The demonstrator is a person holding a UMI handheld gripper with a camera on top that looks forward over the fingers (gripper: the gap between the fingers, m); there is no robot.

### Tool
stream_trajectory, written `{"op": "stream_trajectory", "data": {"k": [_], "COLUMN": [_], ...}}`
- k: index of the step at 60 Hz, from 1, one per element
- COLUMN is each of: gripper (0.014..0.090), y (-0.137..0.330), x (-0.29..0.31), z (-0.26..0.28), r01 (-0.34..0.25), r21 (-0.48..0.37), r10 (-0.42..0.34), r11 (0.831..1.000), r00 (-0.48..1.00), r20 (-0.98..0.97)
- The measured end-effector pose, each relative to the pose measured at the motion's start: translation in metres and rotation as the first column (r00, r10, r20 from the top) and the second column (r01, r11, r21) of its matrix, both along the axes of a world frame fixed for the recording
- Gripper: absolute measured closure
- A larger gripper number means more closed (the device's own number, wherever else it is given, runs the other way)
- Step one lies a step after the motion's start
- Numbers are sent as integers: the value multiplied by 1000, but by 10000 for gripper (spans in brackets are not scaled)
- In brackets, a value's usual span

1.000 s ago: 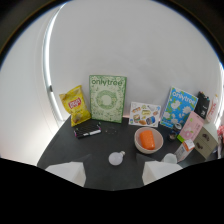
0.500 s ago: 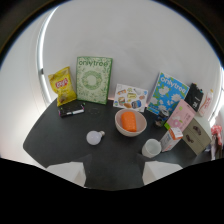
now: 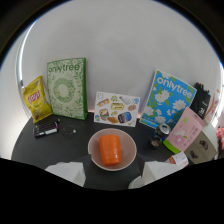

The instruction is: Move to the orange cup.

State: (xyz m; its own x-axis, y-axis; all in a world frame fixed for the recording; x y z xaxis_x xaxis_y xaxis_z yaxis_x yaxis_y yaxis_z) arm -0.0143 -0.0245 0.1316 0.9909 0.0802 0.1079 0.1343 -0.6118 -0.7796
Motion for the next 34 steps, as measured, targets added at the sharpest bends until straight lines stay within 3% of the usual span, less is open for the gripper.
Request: {"op": "stream_trajectory", "data": {"k": [9,34], "gripper": [191,187], "y": [22,35], "x": [4,1], "z": [-27,-34], "r01": [-3,-15], "r21": [-55,-71], "r10": [2,11], "r11": [998,997], "r00": [1000,999], "r20": [-20,-44]}}
